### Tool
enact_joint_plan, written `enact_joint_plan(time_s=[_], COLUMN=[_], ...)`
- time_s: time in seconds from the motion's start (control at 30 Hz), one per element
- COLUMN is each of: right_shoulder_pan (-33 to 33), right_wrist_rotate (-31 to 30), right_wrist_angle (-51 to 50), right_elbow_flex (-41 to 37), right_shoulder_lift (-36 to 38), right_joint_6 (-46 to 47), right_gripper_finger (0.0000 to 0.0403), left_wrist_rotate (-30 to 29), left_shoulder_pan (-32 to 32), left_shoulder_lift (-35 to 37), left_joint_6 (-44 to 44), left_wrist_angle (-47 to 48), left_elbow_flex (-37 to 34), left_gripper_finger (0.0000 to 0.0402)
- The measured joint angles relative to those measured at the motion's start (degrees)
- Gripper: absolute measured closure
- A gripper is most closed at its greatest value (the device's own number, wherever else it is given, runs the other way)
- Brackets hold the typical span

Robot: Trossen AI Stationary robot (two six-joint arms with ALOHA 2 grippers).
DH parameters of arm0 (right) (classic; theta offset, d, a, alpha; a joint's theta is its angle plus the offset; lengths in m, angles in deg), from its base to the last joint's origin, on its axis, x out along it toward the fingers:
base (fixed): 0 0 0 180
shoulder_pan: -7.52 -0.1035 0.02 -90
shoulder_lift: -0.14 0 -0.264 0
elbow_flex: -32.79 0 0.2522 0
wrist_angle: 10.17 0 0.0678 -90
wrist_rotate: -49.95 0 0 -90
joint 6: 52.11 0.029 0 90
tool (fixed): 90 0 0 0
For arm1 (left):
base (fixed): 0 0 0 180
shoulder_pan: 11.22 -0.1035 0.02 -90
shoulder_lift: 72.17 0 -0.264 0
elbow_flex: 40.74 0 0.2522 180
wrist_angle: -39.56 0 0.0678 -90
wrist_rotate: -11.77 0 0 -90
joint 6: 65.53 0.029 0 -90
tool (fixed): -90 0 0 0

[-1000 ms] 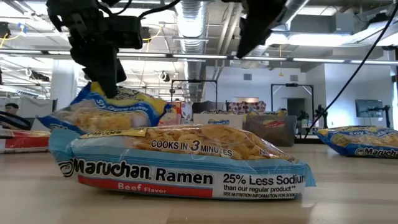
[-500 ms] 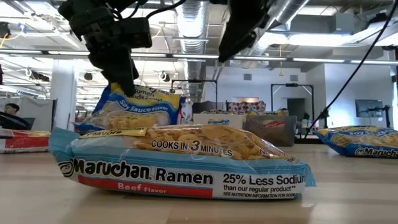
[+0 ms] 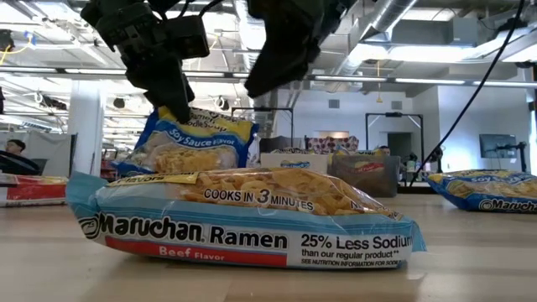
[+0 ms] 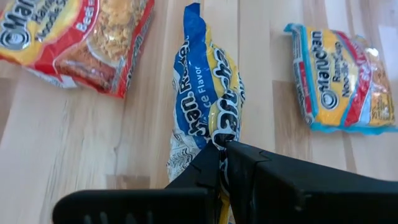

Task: Sort Maruchan noodles
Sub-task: Put the blue noodle pack into the white bin

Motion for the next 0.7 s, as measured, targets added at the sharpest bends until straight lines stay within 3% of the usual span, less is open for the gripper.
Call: enact_joint_plan(time_s=[0.53, 0.7], right_shoulder_pan=[1.91, 2.62], right_wrist_rotate=[0.54, 3.99], right_wrist_angle=[3.15, 2.02], right_elbow_flex=[-0.01, 0.0], right_shoulder_lift=[0.0, 0.03], right_joint_6=[-3.31, -3.28], right_gripper_finger=[0.0221, 0.0221], left_wrist_rotate=[0.04, 0.52], left_shoulder_pan=[0.0, 0.0], left_shoulder_lift=[0.0, 0.0], left_joint_6=[0.31, 0.87], left_wrist_angle=[-7.1, -9.29], left_elbow_flex=[0.0, 0.0], left_gripper_finger=[0.0401, 0.0401])
